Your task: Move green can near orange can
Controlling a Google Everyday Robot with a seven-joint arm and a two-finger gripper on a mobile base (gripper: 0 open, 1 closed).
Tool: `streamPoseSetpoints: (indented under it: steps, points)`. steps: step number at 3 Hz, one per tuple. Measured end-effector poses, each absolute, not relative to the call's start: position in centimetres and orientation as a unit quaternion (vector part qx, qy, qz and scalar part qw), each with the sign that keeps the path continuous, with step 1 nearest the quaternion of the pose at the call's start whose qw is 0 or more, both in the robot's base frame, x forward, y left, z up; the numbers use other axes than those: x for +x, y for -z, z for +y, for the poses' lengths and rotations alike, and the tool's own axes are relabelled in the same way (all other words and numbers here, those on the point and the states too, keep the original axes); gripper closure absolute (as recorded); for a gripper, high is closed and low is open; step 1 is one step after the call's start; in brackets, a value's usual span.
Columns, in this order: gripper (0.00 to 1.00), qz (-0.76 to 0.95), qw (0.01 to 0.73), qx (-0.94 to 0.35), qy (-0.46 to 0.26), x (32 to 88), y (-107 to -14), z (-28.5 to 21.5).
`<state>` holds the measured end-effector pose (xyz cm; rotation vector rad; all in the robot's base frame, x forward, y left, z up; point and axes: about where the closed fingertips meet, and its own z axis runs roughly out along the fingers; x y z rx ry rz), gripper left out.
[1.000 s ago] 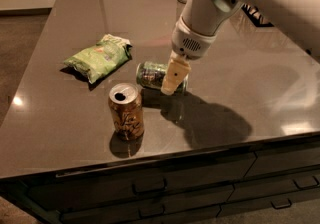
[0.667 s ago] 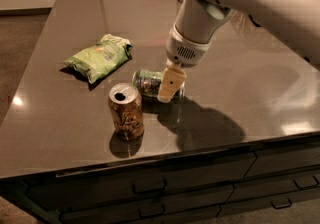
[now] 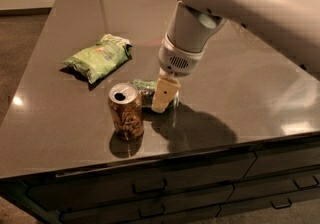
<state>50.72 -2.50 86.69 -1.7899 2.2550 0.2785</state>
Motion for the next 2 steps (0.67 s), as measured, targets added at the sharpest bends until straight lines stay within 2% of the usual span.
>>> streamPoseSetpoints:
  steps: [2]
  points:
    - [0.12,0.764,0.127,-0.624,-0.106,49.69,-86.13,-1.51]
